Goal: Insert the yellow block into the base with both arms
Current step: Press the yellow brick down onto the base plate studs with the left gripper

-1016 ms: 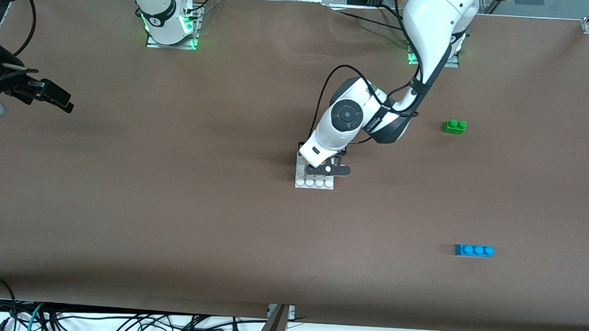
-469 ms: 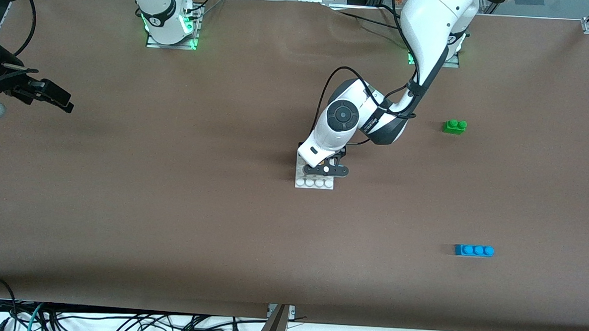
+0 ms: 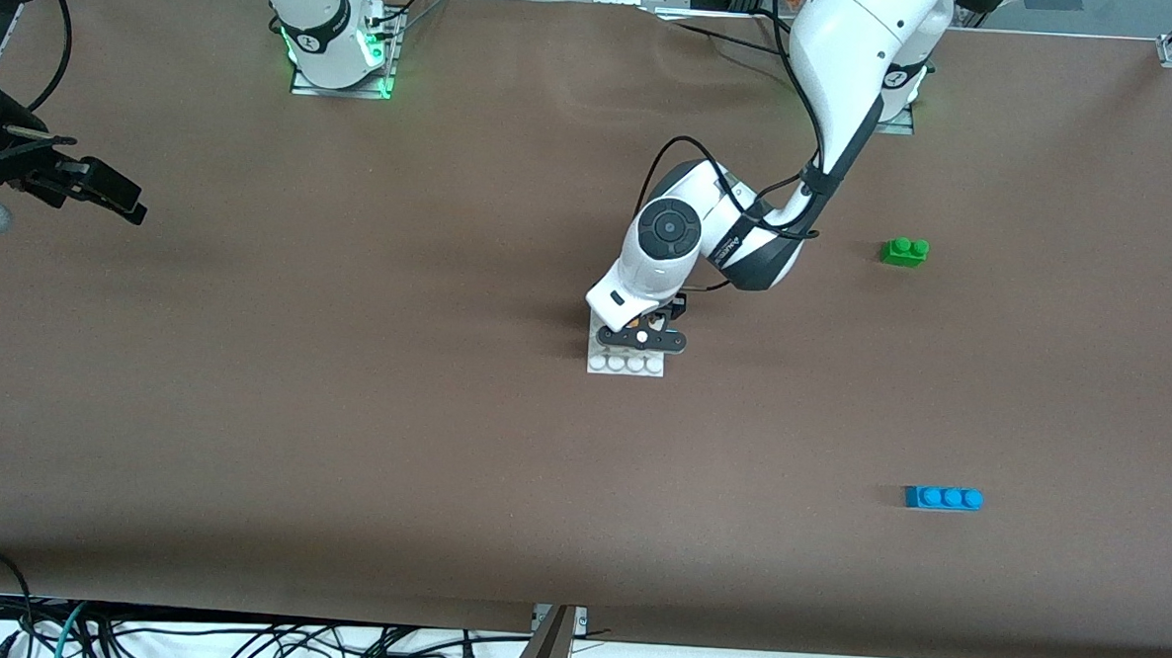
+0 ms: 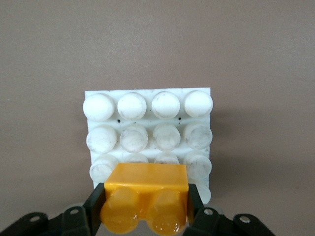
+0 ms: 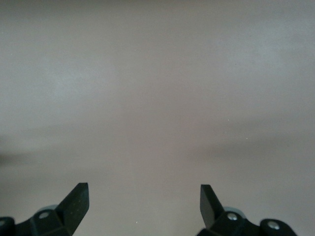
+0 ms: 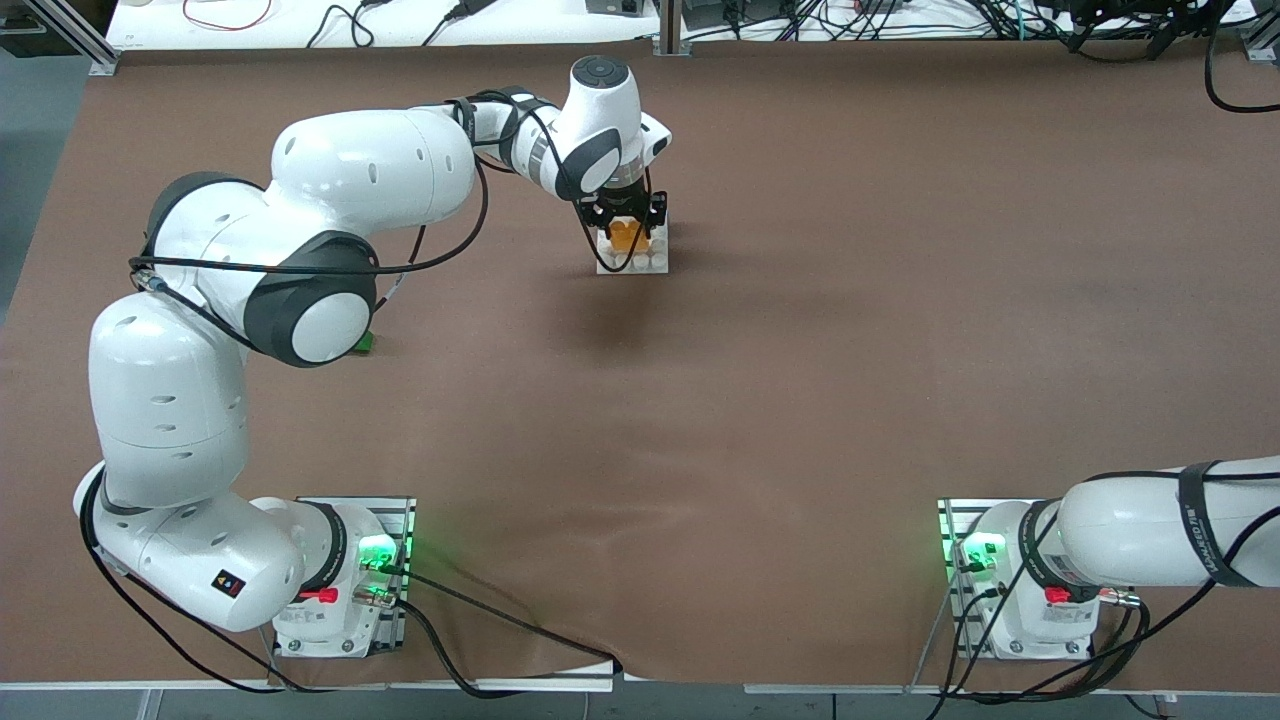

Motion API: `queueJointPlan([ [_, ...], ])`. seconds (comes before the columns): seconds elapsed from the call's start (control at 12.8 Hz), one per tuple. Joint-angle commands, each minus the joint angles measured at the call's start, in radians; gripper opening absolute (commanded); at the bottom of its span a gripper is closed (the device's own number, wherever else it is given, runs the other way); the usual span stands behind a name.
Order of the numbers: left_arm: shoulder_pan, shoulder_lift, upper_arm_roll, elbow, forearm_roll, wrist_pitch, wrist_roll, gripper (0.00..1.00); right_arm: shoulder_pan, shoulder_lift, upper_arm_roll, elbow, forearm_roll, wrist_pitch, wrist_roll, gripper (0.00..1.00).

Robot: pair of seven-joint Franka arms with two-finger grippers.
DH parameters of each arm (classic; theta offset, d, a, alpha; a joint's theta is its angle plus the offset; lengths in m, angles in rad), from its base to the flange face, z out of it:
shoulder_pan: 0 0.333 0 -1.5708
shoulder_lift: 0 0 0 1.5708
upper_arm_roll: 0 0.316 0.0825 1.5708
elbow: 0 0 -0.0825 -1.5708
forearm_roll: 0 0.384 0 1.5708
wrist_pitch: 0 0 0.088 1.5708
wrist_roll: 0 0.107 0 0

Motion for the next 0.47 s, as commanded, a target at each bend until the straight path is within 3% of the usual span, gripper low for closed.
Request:
queueJointPlan([
  [0.0, -0.013, 0.019, 0.008, 0.039, 0.027, -0.02, -0.007, 0.0, -0.012, -0.011, 0.01, -0.007, 0.007, -0.009, -0.008, 1.0],
  [0.39, -0.015, 0.038, 0.008, 0.043, 0.024, -0.017, -0.015, 0.0, -0.012, -0.011, 0.01, -0.007, 0.007, -0.009, -0.008, 1.0],
])
